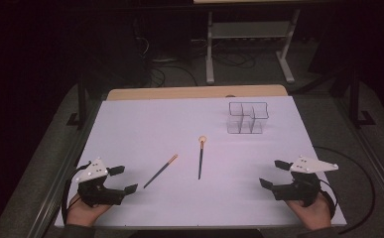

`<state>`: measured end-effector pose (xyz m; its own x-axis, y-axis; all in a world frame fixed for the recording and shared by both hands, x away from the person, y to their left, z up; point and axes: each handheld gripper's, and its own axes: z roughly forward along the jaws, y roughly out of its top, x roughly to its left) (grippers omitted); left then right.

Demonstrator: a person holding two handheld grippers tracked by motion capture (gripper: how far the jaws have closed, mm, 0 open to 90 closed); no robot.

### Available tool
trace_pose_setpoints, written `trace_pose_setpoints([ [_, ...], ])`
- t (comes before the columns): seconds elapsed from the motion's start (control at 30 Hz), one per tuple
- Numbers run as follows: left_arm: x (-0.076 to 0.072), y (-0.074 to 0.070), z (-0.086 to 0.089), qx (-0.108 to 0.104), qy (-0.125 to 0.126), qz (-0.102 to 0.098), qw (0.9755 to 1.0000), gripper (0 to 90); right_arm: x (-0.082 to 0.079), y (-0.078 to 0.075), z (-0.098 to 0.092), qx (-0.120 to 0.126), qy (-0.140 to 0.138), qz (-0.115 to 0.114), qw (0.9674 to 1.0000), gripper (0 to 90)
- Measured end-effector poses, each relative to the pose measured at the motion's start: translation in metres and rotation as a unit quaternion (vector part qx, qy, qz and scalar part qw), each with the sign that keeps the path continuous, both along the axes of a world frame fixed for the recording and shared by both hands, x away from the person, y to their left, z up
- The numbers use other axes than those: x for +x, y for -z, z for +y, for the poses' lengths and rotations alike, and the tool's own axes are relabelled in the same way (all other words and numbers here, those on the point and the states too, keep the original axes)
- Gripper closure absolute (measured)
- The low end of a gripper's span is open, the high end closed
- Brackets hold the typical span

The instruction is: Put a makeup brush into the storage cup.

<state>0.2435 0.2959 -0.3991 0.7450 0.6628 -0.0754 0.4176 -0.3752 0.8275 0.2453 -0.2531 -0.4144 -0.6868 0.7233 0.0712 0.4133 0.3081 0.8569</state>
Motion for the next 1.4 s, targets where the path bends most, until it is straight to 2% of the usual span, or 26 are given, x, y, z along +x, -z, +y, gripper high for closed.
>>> trace_pose_setpoints([
  [0.5, 0.001, -0.001, 0.000, 0.001, -0.002, -0.006, 1.0000, 20.1, 0.000, 0.001, 0.000, -0.002, 0.001, 0.002, 1.0000, 15.4],
  [0.93, 0.005, -0.002, -0.003, 0.001, -0.002, 0.000, 1.0000, 21.3, 0.000, 0.002, -0.002, -0.002, 0.003, 0.005, 1.0000, 15.5],
  [1.03, 0.006, -0.002, -0.003, 0.007, -0.001, 0.001, 1.0000, 21.5, 0.000, 0.002, -0.002, -0.003, 0.003, 0.003, 1.0000, 15.4],
  [1.17, 0.006, -0.003, -0.004, 0.003, 0.000, 0.003, 1.0000, 21.5, -0.001, 0.002, -0.002, -0.002, 0.003, 0.005, 1.0000, 15.4],
  [1.4, 0.013, -0.013, -0.011, 0.012, 0.005, 0.007, 0.9999, 23.2, -0.001, 0.002, -0.001, -0.002, 0.004, 0.007, 1.0000, 15.4],
])
